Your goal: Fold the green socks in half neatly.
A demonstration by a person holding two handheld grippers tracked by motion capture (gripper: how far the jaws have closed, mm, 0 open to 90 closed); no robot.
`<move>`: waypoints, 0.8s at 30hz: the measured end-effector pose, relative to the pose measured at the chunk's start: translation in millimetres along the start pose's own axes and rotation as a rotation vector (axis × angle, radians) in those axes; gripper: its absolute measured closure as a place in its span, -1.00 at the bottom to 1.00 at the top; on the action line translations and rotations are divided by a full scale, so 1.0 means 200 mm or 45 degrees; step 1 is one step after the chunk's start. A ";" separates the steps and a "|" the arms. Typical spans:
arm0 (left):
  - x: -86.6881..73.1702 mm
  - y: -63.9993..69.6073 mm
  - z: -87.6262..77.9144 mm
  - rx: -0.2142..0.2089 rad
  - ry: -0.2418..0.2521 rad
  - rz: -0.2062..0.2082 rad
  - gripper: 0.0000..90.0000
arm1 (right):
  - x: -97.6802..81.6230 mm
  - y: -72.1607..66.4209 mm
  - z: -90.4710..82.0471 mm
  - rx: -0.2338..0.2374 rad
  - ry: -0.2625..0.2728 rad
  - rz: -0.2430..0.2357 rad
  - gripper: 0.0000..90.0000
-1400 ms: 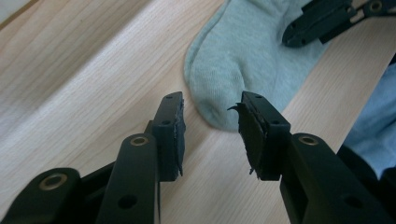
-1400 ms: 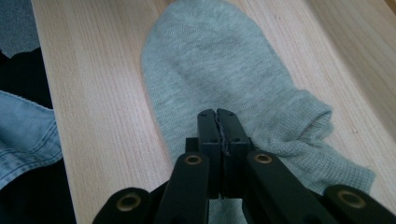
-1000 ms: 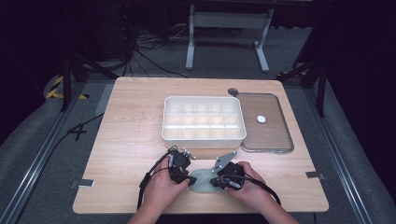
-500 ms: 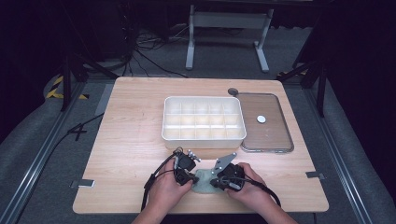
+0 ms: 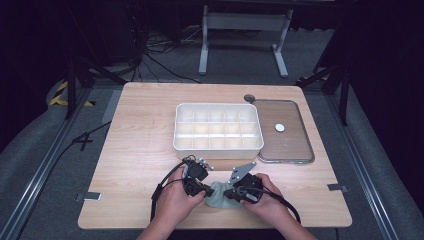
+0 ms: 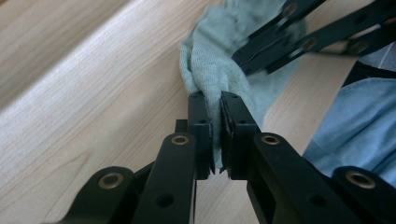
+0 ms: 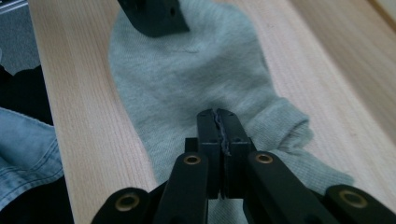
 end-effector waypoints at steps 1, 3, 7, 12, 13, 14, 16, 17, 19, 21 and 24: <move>0.00 0.01 -0.01 -0.007 0.016 0.012 0.86 | 0.00 -0.01 0.01 0.003 0.015 0.004 0.98; 0.01 0.03 -0.02 -0.015 0.041 0.032 0.86 | 0.00 -0.01 0.01 -0.001 0.012 -0.001 0.98; 0.03 0.06 -0.01 -0.024 0.074 0.075 0.86 | 0.00 -0.02 0.01 0.001 0.021 0.009 0.99; 0.03 0.06 -0.02 -0.021 0.066 0.071 0.86 | 0.00 -0.02 0.00 0.017 0.033 0.012 0.95; 0.03 0.05 -0.03 -0.018 0.067 0.053 0.86 | -0.01 -0.01 -0.02 0.031 0.042 0.019 0.95; 0.03 0.05 -0.03 -0.018 0.067 0.053 0.86 | -0.01 0.00 -0.05 0.036 0.059 0.030 0.96; 0.03 0.04 -0.04 -0.016 0.059 0.050 0.86 | -0.02 0.02 -0.08 0.030 0.066 0.045 0.96; 0.03 0.03 -0.05 -0.016 0.056 0.028 0.86 | -0.04 0.04 -0.12 0.019 0.068 0.059 0.95; 0.03 0.03 -0.05 -0.006 0.042 0.020 0.86 | -0.08 0.06 -0.17 -0.006 0.055 0.094 0.92; 0.04 0.03 -0.04 0.007 0.028 0.021 0.86 | -0.11 0.07 -0.16 -0.014 0.025 0.102 0.91; 0.05 0.04 -0.03 0.005 0.023 0.033 0.86 | -0.14 0.07 -0.11 -0.013 -0.025 0.109 0.91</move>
Point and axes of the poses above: each handheld gripper's, and its own axes: z roughly forward along the jaws, x roughly out of its top, y roughly to its right, the point moved 2 cm from there along z, roughly forward along the jaws, and after that the axes turned 1 degree about -y, right-handed, at the moved point
